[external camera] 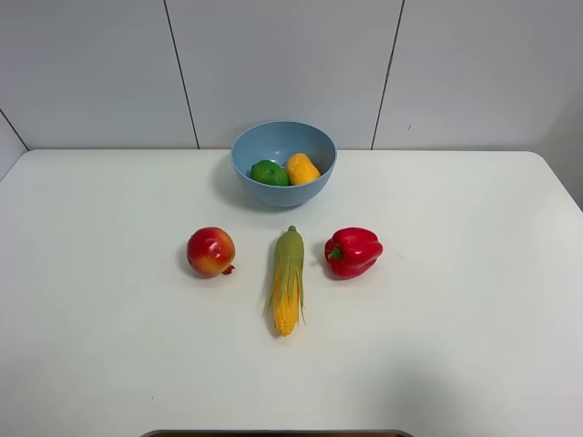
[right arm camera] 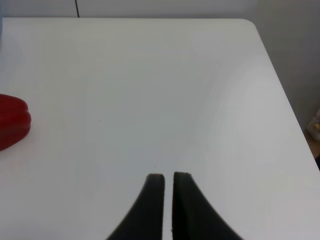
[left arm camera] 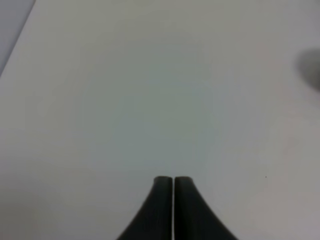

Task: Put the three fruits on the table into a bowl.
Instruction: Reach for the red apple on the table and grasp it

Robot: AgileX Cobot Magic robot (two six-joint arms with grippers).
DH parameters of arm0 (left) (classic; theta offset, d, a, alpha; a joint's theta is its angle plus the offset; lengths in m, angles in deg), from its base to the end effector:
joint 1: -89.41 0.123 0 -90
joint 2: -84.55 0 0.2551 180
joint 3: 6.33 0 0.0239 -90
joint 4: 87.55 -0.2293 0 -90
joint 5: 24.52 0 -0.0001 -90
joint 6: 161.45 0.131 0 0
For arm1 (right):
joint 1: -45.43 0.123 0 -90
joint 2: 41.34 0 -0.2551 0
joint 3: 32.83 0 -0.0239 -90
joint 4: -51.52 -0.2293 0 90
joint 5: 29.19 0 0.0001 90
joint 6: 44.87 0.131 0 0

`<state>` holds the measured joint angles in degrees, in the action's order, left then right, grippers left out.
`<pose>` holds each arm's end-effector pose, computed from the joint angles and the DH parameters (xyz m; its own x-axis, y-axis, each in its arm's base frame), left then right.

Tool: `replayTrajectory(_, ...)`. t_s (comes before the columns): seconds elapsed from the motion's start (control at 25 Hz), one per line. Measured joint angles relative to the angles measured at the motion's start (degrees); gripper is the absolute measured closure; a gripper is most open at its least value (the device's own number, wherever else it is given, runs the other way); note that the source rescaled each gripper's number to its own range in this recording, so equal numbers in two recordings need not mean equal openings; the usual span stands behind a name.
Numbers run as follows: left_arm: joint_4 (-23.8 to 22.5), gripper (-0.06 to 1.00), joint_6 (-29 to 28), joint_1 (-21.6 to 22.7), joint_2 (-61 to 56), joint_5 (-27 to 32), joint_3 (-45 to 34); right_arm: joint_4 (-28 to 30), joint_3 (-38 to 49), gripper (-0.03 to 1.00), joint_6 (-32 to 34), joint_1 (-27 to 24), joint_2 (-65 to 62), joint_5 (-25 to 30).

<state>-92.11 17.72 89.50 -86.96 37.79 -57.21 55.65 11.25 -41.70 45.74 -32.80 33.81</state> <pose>0.0441 0.0093 0.2295 -0.5253 0.0217 -0.8506 -0.0497 0.9972 0.0561 0.0334 -0.0082 0.2626 -0.4302 0.0202 -0.9025 0.0622 0.9980 -0.0073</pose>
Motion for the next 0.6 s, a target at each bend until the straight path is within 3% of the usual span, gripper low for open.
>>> replayTrajectory(0.16,0.26,0.87,0.00,0.00,0.00,0.20,1.79,0.00,0.00,0.97,0.00,0.00,0.00,0.00)
replayTrajectory(0.4,0.26,0.49,0.00,0.00,1.62,2.65,8.95,0.00,0.00,0.97,0.00,0.00,0.00,0.00)
replayTrajectory(0.6,0.26,0.27,0.00,0.00,10.07,5.62,15.42,0.00,0.00,0.97,0.00,0.00,0.00,0.00)
